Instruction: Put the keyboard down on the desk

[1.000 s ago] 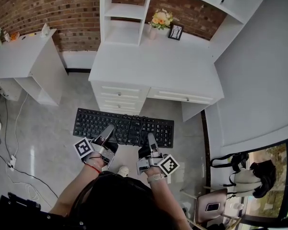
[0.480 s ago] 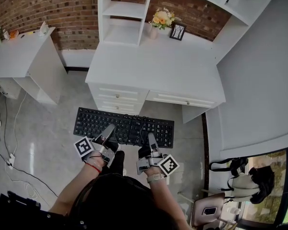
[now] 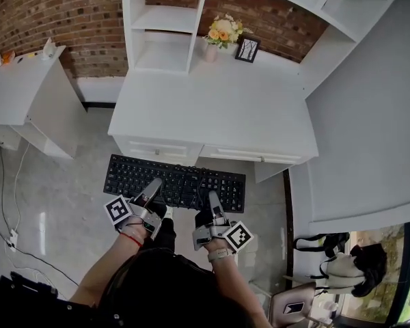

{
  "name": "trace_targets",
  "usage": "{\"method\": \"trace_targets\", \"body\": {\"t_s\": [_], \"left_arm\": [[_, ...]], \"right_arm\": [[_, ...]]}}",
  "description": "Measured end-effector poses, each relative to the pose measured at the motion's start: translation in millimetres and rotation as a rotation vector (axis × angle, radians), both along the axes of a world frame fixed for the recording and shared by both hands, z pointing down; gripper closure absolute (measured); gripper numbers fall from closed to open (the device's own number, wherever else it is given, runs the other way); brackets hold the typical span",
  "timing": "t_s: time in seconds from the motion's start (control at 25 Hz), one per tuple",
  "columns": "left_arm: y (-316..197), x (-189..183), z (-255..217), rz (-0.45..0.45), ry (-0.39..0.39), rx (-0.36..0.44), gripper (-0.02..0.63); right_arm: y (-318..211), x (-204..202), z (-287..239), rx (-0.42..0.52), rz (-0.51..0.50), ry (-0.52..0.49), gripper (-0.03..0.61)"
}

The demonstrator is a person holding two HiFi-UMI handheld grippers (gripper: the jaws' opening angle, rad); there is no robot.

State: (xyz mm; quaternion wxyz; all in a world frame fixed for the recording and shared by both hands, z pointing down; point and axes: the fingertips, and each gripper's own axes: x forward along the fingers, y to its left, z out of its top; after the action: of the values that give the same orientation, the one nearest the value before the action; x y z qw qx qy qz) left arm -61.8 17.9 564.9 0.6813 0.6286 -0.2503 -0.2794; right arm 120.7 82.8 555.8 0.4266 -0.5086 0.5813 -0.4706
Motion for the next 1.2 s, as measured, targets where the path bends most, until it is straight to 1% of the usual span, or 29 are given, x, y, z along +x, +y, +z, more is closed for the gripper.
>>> {"method": "trace_targets", "body": {"t_s": [0.16, 0.56, 0.96, 1.2], "left_arm": [[-26.4, 10.7, 1.2, 0.004, -0.007, -0.008, 0.554], [-82.0, 19.5, 14.6, -0.005, -0.02, -0.063, 0.555], [-137.9, 44.2, 27.4, 0.034, -0.031, -0.091, 0.554], [-166.7, 49.6, 35.7, 0.044, -0.042, -0.106, 0.554]], "right_arm": [[-27.6, 12.2, 0.4, -0.005, 0.0, 0.009, 0.494], [-84.8, 19.9, 15.3, -0.056, -0.013, -0.017, 0.494], [-135.3, 42.7, 28.0, -0.085, 0.019, -0.024, 0.494], [-161.4, 48.1, 35.1, -0.1, 0.037, -0.034, 0.494]]}}
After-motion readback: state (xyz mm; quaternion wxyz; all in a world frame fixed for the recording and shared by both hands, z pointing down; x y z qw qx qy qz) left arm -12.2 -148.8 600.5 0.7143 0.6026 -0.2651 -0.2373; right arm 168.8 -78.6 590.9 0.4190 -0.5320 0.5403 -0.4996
